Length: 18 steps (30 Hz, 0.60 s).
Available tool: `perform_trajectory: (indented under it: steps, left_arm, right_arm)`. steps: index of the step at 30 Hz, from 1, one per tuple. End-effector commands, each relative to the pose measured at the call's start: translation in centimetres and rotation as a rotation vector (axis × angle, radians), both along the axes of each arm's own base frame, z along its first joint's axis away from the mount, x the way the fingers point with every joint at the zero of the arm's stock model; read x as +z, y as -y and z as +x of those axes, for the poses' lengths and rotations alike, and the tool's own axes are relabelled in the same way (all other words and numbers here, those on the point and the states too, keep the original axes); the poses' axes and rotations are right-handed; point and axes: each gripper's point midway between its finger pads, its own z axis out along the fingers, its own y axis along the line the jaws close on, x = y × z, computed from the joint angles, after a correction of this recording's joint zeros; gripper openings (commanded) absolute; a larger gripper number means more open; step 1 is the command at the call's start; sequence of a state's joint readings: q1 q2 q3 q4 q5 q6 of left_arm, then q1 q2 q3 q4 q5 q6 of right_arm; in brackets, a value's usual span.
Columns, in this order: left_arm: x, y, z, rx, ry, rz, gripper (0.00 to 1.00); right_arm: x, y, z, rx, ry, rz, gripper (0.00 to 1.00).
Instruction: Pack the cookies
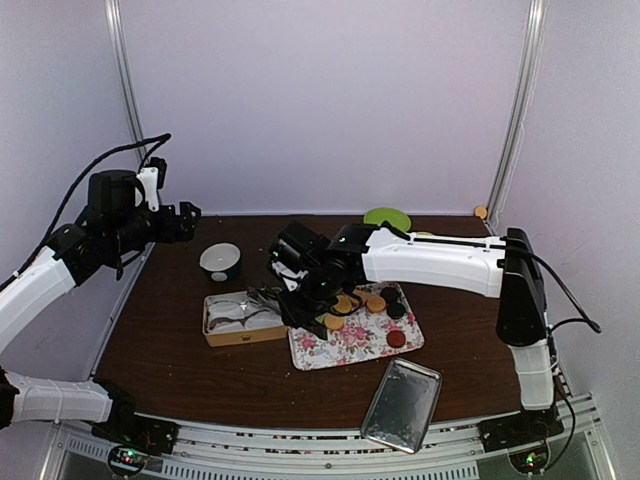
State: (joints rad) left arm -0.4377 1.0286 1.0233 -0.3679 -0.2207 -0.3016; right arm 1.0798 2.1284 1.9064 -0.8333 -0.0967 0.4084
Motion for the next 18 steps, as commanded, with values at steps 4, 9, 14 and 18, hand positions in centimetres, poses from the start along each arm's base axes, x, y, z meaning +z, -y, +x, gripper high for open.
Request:
perform_trajectory:
  steps: [4, 9, 14, 18]
  left_arm:
    - [2.1, 0.4, 0.3, -0.014, 0.05, -0.04, 0.97]
    - [2.0, 0.4, 0.4, -0.016, 0.048, -0.039, 0.97]
    - [2.1, 0.5, 0.4, -0.017, 0.048, -0.041, 0.97]
    - [2.1, 0.5, 0.3, -0.018, 0.049, -0.042, 0.97]
  right_arm:
    - [-1.0, 0.0, 1.0, -0.028, 0.008, -0.004, 0.31]
    - [-1.4, 0.1, 0.9, -0.025, -0.001, -0.01, 0.31]
    - [-1.9, 0.2, 0.7, -0.022, -0.013, -0.018, 0.31]
    - [-2.0, 0.5, 0.6, -0.021, -0.017, -0.027, 0.31]
